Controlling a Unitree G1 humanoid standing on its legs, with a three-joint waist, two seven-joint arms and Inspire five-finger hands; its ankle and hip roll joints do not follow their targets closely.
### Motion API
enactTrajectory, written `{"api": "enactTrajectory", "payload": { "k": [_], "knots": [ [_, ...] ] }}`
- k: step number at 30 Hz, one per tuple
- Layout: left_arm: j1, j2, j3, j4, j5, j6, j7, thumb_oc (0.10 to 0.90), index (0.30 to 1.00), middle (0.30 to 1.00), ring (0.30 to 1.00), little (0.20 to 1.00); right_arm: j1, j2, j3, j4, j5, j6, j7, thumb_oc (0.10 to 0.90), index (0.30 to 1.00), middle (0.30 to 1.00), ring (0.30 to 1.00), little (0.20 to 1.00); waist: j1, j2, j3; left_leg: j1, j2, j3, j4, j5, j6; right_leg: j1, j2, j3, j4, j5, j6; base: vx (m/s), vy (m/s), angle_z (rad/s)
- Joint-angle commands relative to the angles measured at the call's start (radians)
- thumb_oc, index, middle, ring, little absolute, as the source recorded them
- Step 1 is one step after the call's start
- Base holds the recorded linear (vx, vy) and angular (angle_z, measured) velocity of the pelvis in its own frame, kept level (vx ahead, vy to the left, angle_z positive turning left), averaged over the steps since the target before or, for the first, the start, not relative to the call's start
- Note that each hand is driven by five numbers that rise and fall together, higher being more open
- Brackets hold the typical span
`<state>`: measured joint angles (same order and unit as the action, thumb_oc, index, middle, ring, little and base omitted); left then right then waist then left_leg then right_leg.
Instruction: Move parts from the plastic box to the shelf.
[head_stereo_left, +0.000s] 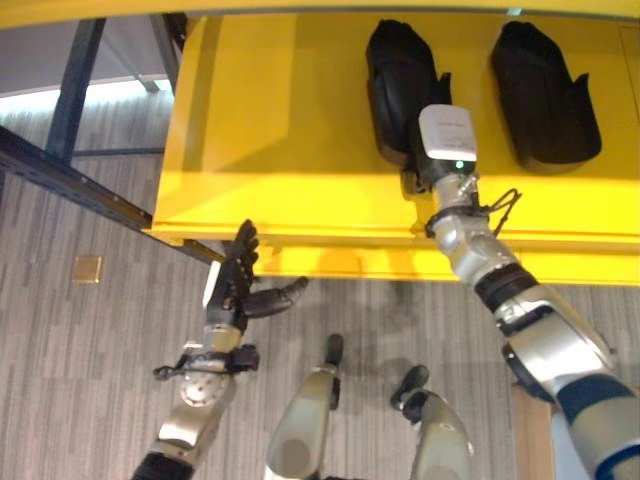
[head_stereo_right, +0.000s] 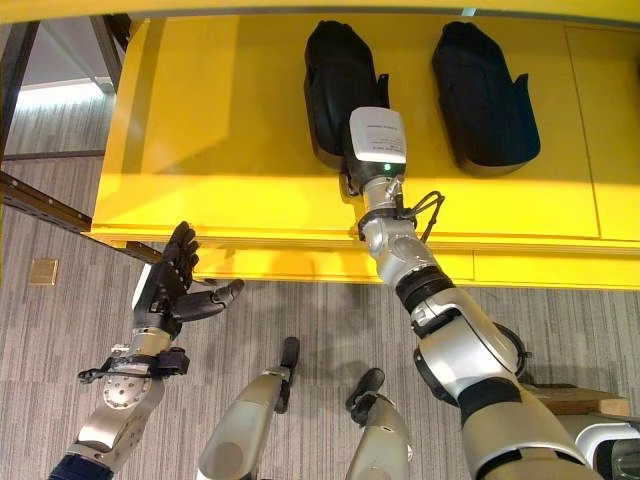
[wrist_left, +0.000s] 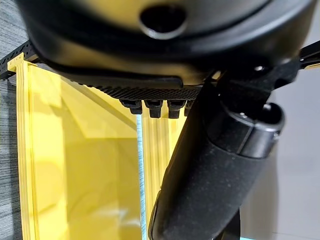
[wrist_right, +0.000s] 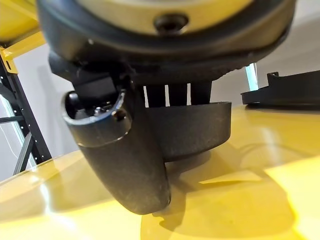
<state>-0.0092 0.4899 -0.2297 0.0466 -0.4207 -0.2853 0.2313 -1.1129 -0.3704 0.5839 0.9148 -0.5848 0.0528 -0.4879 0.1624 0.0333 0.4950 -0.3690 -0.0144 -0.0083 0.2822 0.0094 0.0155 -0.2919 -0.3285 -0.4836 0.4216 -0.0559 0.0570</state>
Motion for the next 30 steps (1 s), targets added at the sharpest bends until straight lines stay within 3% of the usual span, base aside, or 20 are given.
{"api": "enactTrajectory", "payload": {
  "k": [1,13,23,30],
  "knots": [
    [-0.001,0.023,0.032,-0.1,0.012,-0.068,0.014,0.9,1.0,1.0,1.0,1.0,0.008,0.188,0.083,-0.006,0.031,-0.09,0.094,0.9,1.0,1.0,1.0,1.0,0.063,-0.015,0.025,0.059,-0.001,0.04,0.002,-0.087,0.021,-0.041,-0.091,0.065,-0.032,0.235,0.122,0.0,0.0,0.0],
    [0.017,0.018,0.063,-0.099,0.033,-0.053,0.048,0.9,1.0,1.0,1.0,1.0,0.019,0.225,0.02,-0.139,0.26,-0.137,0.105,0.9,1.0,1.0,1.0,1.0,0.042,-0.039,0.025,0.059,0.005,0.052,0.001,-0.088,0.022,-0.054,-0.086,0.081,-0.029,0.243,0.118,0.0,0.0,0.0],
    [0.025,0.017,0.08,-0.102,0.055,-0.039,0.076,0.9,1.0,1.0,1.0,1.0,0.035,0.202,-0.006,-0.374,0.337,-0.172,0.106,0.9,1.0,1.0,1.0,1.0,0.026,-0.064,0.025,0.054,0.009,0.061,0.005,-0.092,0.023,-0.069,-0.081,0.092,-0.024,0.25,0.117,0.0,0.0,0.0],
    [0.028,0.013,0.082,-0.104,0.058,-0.035,0.088,0.9,1.0,1.0,1.0,1.0,0.043,0.195,-0.02,-0.444,0.346,-0.181,0.096,0.9,1.0,1.0,1.0,1.0,0.021,-0.072,0.025,0.054,0.009,0.064,0.005,-0.093,0.025,-0.072,-0.082,0.095,-0.023,0.251,0.117,0.0,0.0,0.0]
  ]
}}
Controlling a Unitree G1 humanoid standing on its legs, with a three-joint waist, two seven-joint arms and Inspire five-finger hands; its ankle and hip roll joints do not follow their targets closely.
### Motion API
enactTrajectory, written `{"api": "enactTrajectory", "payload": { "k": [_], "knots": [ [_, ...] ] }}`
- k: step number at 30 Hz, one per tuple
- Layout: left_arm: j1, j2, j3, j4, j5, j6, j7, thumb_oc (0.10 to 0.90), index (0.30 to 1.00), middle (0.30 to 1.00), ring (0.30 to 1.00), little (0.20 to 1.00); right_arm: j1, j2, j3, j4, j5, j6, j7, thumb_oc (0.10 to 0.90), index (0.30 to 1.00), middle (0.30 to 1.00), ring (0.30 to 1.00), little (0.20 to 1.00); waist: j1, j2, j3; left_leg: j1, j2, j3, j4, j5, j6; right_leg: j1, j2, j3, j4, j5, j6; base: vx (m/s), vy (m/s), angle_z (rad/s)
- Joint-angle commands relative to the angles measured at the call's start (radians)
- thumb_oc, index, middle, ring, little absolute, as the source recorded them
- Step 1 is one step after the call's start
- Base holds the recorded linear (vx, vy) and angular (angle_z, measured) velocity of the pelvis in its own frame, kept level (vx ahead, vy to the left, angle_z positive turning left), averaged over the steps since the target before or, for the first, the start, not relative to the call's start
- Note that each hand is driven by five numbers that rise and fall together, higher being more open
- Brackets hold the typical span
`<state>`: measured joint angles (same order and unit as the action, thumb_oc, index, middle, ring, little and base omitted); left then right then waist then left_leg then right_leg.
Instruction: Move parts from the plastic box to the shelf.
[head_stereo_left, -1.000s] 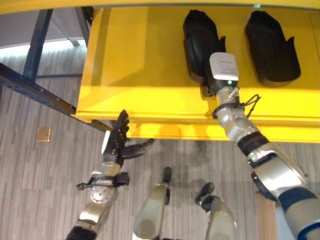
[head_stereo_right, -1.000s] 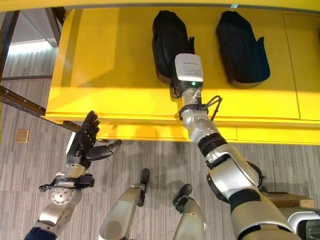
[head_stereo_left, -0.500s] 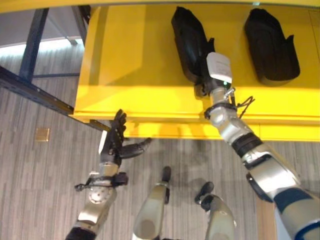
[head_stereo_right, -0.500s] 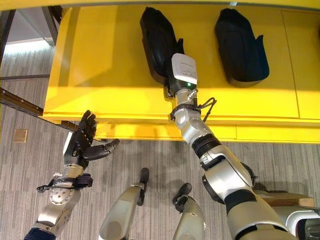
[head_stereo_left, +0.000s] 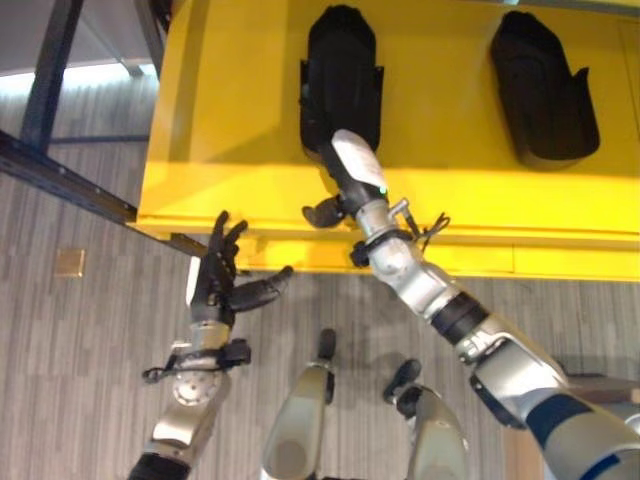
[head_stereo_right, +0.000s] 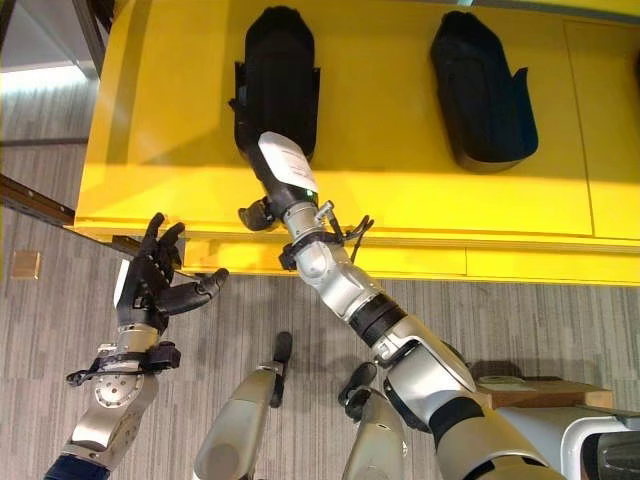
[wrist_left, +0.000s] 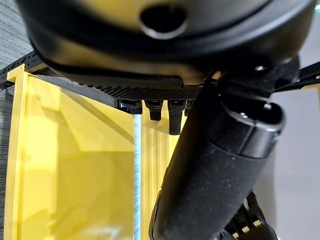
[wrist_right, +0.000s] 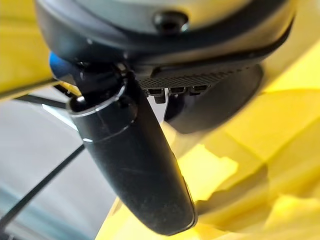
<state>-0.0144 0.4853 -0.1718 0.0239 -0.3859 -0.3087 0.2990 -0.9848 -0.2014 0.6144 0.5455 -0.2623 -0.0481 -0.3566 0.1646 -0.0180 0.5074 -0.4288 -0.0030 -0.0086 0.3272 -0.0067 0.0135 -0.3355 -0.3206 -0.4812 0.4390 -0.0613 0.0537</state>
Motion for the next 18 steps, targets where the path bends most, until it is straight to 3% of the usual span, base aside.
{"api": "enactTrajectory", "payload": {
  "k": [1,11,18],
  "knots": [
    [0.034,0.018,0.024,-0.084,0.022,-0.011,0.02,0.9,1.0,1.0,1.0,1.0,-0.084,0.026,-0.055,-0.076,0.027,-0.08,-0.039,0.9,1.0,1.0,1.0,1.0,0.019,-0.021,0.013,0.114,-0.003,0.064,-0.04,-0.077,0.028,-0.028,-0.09,0.093,-0.039,0.256,0.12,0.0,0.0,0.0],
    [0.031,0.019,0.024,-0.083,0.024,-0.012,0.027,0.9,1.0,1.0,1.0,1.0,-0.097,0.032,-0.084,-0.067,0.06,-0.081,-0.067,0.9,1.0,1.0,1.0,1.0,0.015,-0.022,0.013,0.118,-0.004,0.068,-0.039,-0.078,0.03,-0.032,-0.091,0.097,-0.034,0.264,0.123,0.0,0.0,0.0],
    [0.033,0.014,0.03,-0.087,0.034,-0.007,0.036,0.9,1.0,1.0,1.0,1.0,-0.071,0.007,-0.099,-0.193,0.059,-0.098,-0.073,0.9,1.0,1.0,1.0,1.0,0.006,-0.027,0.013,0.122,-0.003,0.07,-0.042,-0.078,0.032,-0.035,-0.09,0.1,-0.03,0.268,0.125,0.0,0.0,0.0]
  ]
}}
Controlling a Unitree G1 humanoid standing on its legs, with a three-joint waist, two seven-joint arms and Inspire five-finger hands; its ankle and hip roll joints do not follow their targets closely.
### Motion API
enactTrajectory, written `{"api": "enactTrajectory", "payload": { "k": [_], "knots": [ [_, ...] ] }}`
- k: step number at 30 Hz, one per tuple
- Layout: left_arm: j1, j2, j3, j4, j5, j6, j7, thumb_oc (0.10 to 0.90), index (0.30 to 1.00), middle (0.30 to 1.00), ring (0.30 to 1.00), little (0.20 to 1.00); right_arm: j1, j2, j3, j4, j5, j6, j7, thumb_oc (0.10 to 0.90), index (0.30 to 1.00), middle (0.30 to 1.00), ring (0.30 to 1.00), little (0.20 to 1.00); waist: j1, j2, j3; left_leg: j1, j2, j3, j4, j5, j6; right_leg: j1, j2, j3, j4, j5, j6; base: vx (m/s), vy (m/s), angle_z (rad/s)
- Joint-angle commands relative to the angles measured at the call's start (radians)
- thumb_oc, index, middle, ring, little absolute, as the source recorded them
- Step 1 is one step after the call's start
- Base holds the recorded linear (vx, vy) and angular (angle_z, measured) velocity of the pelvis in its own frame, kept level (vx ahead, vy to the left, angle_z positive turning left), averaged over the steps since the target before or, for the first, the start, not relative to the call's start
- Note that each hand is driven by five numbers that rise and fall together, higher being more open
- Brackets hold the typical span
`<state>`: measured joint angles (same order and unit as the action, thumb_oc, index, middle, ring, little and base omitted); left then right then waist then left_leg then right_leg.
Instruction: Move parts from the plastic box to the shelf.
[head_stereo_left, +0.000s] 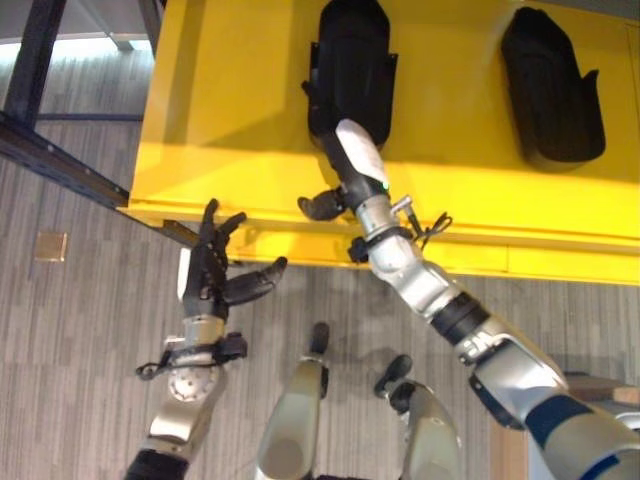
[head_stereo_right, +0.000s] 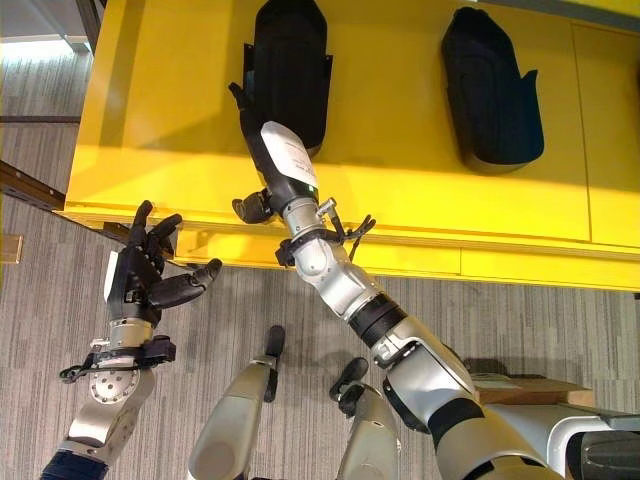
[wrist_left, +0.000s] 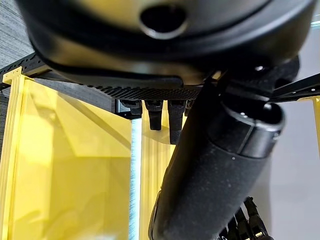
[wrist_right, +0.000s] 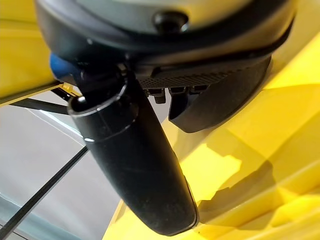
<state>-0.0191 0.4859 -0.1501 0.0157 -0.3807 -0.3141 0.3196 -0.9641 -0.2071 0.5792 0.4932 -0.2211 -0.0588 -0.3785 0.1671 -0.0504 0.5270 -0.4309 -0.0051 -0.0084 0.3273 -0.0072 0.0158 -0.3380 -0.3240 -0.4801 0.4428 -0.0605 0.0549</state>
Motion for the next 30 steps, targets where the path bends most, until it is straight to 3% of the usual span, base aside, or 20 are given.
{"api": "enactTrajectory", "payload": {
  "k": [1,18,30],
  "knots": [
    [0.037,0.012,0.008,-0.079,0.03,0.0,0.017,0.9,1.0,1.0,1.0,1.0,-0.087,0.009,-0.068,-0.163,0.017,-0.091,-0.051,0.9,1.0,1.0,1.0,1.0,0.003,0.004,-0.007,0.127,-0.001,0.071,-0.044,-0.077,0.029,-0.031,-0.087,0.1,-0.035,0.268,0.125,0.0,0.0,0.0],
    [0.043,0.028,0.008,-0.095,0.049,0.006,0.03,0.9,1.0,1.0,1.0,1.0,-0.036,-0.032,-0.138,-0.606,-0.025,-0.186,-0.093,0.9,1.0,1.0,1.0,1.0,-0.009,0.007,-0.015,0.172,0.0,0.077,-0.055,-0.073,0.025,0.002,-0.086,0.112,-0.033,0.255,0.126,0.0,0.0,0.0],
    [0.059,0.035,0.001,-0.098,0.055,0.007,-0.02,0.9,1.0,1.0,1.0,1.0,0.078,-0.094,-0.164,-0.652,0.013,-0.205,-0.038,0.9,1.0,1.0,1.0,1.0,-0.043,0.003,-0.089,0.241,0.008,0.081,-0.142,-0.034,0.011,0.062,-0.057,0.107,-0.104,0.247,0.123,0.01,-0.019,-0.05]
  ]
}}
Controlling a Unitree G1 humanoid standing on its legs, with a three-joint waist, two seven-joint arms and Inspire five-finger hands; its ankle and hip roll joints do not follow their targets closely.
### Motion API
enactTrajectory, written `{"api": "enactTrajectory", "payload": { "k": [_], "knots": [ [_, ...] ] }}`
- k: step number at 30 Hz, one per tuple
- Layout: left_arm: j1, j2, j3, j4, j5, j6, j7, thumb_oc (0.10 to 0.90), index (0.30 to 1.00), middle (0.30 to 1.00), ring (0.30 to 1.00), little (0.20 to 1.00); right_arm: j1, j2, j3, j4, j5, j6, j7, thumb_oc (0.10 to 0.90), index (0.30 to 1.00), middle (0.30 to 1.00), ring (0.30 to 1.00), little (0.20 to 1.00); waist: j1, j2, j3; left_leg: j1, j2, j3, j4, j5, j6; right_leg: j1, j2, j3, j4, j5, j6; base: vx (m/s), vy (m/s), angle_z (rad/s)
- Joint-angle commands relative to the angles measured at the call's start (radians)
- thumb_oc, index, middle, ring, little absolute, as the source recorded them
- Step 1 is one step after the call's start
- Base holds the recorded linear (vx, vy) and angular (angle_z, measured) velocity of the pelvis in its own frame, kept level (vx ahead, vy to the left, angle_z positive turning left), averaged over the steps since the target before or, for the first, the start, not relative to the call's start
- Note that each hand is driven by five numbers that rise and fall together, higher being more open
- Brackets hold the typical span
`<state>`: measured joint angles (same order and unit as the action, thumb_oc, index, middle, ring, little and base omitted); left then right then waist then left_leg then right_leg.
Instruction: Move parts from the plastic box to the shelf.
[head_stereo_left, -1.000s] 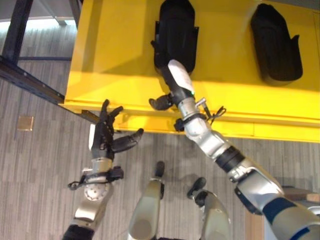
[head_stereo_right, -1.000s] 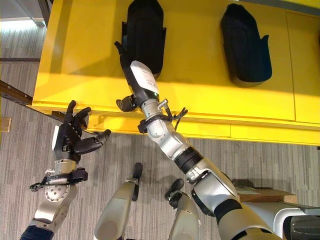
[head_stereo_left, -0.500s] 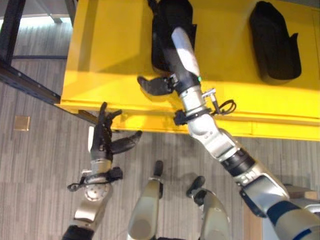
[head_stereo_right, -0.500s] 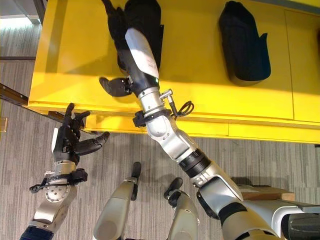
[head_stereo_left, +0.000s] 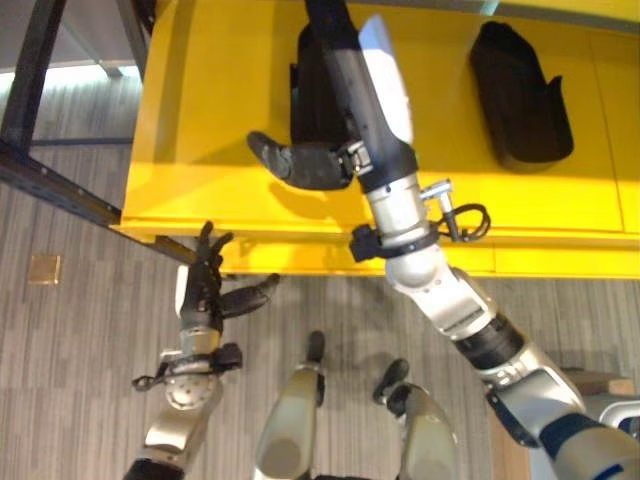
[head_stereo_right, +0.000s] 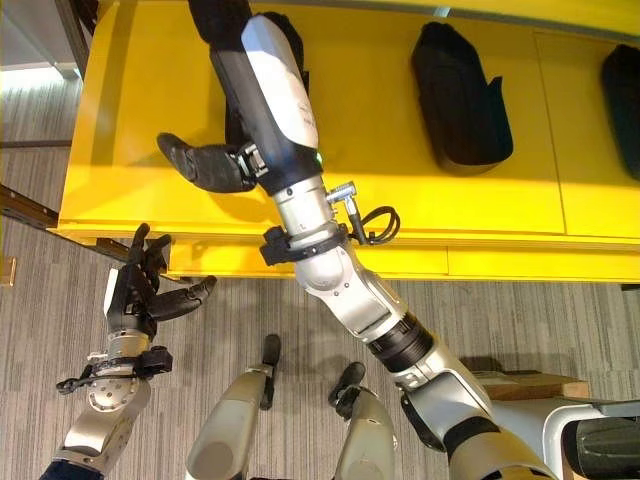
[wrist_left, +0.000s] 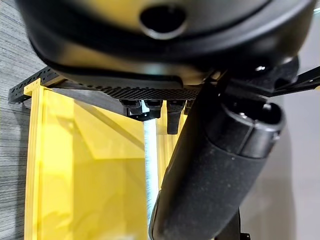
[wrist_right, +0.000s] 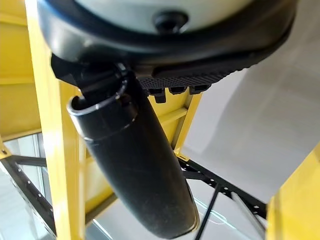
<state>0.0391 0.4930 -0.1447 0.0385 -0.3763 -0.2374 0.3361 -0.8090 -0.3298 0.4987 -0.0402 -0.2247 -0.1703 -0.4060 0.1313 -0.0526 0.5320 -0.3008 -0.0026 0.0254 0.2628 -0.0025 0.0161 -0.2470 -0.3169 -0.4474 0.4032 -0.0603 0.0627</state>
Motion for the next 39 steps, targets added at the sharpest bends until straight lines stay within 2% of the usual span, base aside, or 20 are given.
{"api": "enactTrajectory", "payload": {
  "k": [1,4,5,9,11,15,20,26,30,36,39],
  "knots": [
    [0.003,0.028,-0.004,-0.117,0.052,-0.07,-0.043,0.9,1.0,1.0,1.0,1.0,-0.064,0.02,-0.092,-0.118,0.021,-0.095,-0.008,0.9,1.0,1.0,1.0,1.0,-0.012,0.005,-0.101,0.119,0.009,0.048,-0.085,-0.036,0.009,-0.021,-0.06,0.073,-0.07,0.244,0.115,0.05,-0.058,0.01],
    [0.005,0.021,-0.013,-0.107,0.054,-0.072,-0.065,0.9,1.0,1.0,1.0,1.0,-0.01,-0.02,-0.12,-0.125,0.029,-0.105,0.008,0.9,1.0,1.0,1.0,1.0,-0.033,0.002,-0.12,0.145,0.016,0.054,-0.108,-0.031,0.001,-0.005,-0.048,0.074,-0.086,0.231,0.112,0.02,-0.04,-0.02],
    [0.01,0.02,-0.015,-0.101,0.053,-0.073,-0.082,0.9,1.0,1.0,1.0,1.0,0.033,-0.062,-0.137,-0.128,0.038,-0.112,0.031,0.9,1.0,1.0,1.0,1.0,-0.049,0.0,-0.132,0.158,0.023,0.06,-0.118,-0.027,-0.005,0.005,-0.036,0.077,-0.098,0.219,0.11,0.05,-0.059,-0.06],
    [0.027,0.012,-0.014,-0.09,0.051,-0.074,-0.113,0.9,1.0,1.0,1.0,1.0,0.112,-0.134,-0.179,-0.142,0.035,-0.121,0.064,0.9,1.0,1.0,1.0,1.0,-0.081,-0.005,-0.161,0.191,0.045,0.082,-0.146,-0.019,-0.021,0.027,-0.008,0.089,-0.134,0.193,0.107,0.03,-0.062,-0.16],
    [0.033,0.01,-0.014,-0.088,0.048,-0.077,-0.122,0.9,1.0,1.0,1.0,1.0,0.131,-0.15,-0.188,-0.142,0.038,-0.121,0.075,0.9,1.0,1.0,1.0,1.0,-0.088,-0.005,-0.17,0.195,0.049,0.086,-0.159,-0.01,-0.023,0.031,-0.003,0.087,-0.151,0.195,0.104,0.0,-0.051,-0.21],
    [0.049,-0.001,-0.018,-0.081,0.04,-0.08,-0.155,0.9,1.0,1.0,1.0,1.0,0.171,-0.227,-0.206,-0.115,0.023,-0.121,0.107,0.9,1.0,1.0,1.0,1.0,-0.117,0.002,-0.2,0.225,0.076,0.115,-0.185,0.002,-0.039,0.046,0.028,0.106,-0.188,0.175,0.097,0.03,-0.087,-0.18],
    [0.062,-0.017,-0.02,-0.073,0.028,-0.083,-0.177,0.9,1.0,1.0,1.0,1.0,0.176,-0.271,-0.21,-0.07,0.007,-0.116,0.114,0.9,1.0,1.0,1.0,1.0,-0.128,0.012,-0.219,0.249,0.095,0.14,-0.199,0.007,-0.051,0.052,0.048,0.126,-0.204,0.17,0.093,0.03,-0.058,-0.25],
    [0.062,-0.041,-0.037,-0.057,0.019,-0.082,-0.186,0.9,1.0,1.0,1.0,1.0,0.198,-0.283,-0.233,0.004,-0.004,-0.103,0.1,0.9,1.0,1.0,1.0,1.0,-0.142,0.031,-0.227,0.268,0.113,0.158,-0.204,0.012,-0.063,0.056,0.063,0.143,-0.202,0.159,0.085,0.01,-0.056,-0.17],
    [0.066,-0.05,-0.041,-0.053,0.016,-0.084,-0.194,0.9,1.0,1.0,1.0,1.0,0.193,-0.317,-0.272,0.066,-0.009,-0.1,0.063,0.9,1.0,1.0,1.0,1.0,-0.148,0.052,-0.224,0.273,0.122,0.168,-0.206,0.018,-0.071,0.049,0.07,0.15,-0.197,0.155,0.079,-0.01,-0.055,-0.1],
    [0.061,-0.05,-0.055,-0.045,-0.006,-0.091,-0.206,0.9,1.0,1.0,1.0,1.0,0.126,-0.363,-0.285,0.203,0.047,-0.087,0.027,0.9,1.0,1.0,1.0,1.0,-0.145,0.074,-0.212,0.268,0.129,0.177,-0.206,0.028,-0.079,0.035,0.071,0.159,-0.187,0.15,0.072,-0.02,-0.038,-0.11],
    [0.06,-0.05,-0.062,-0.039,-0.016,-0.089,-0.211,0.9,1.0,1.0,1.0,1.0,0.095,-0.375,-0.293,0.259,0.122,-0.092,0.028,0.9,1.0,1.0,1.0,1.0,-0.143,0.082,-0.205,0.263,0.131,0.177,-0.206,0.034,-0.083,0.028,0.071,0.16,-0.181,0.149,0.068,-0.02,-0.038,-0.01]
  ]
}}
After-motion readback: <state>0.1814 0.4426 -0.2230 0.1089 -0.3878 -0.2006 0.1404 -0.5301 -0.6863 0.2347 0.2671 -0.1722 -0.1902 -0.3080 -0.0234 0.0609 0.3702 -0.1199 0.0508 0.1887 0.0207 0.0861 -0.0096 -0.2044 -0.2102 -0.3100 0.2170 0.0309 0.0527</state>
